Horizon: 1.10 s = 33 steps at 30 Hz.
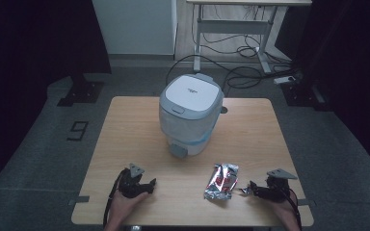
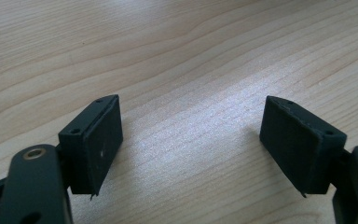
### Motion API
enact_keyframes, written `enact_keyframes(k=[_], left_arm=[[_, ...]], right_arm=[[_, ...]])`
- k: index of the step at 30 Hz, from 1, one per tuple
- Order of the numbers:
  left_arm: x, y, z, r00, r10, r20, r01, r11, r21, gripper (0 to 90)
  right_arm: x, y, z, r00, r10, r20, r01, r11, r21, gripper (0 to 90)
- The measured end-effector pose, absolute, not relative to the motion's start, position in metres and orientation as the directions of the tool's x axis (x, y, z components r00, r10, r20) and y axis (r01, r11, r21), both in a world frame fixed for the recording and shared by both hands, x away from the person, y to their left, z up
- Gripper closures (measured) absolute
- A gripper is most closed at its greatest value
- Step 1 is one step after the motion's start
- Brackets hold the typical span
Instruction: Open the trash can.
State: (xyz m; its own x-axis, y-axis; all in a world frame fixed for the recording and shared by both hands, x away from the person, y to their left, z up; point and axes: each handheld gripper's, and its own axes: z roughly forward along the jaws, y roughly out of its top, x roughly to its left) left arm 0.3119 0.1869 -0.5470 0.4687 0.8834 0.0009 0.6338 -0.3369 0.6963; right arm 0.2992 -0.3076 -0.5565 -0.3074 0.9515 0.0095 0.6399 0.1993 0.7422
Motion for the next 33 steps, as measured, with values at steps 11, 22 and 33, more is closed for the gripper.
enact_keyframes(k=[11,22,33], left_arm=[[0.311,0.188,-0.546,0.454,0.891,0.01,0.637,-0.332,0.696,19.4],[0.309,0.192,-0.537,0.431,0.902,0.013,0.612,-0.303,0.731,29.7],[0.307,0.194,-0.527,0.43,0.903,-0.021,0.6,-0.268,0.754,48.0]], right_arm=[[0.3,-0.308,-0.556,-0.307,0.952,0.01,0.641,0.199,0.742,13.3],[0.3,-0.308,-0.556,-0.306,0.952,0.01,0.642,0.198,0.741,13.4],[0.301,-0.308,-0.556,-0.303,0.953,0.011,0.642,0.196,0.741,13.4]])
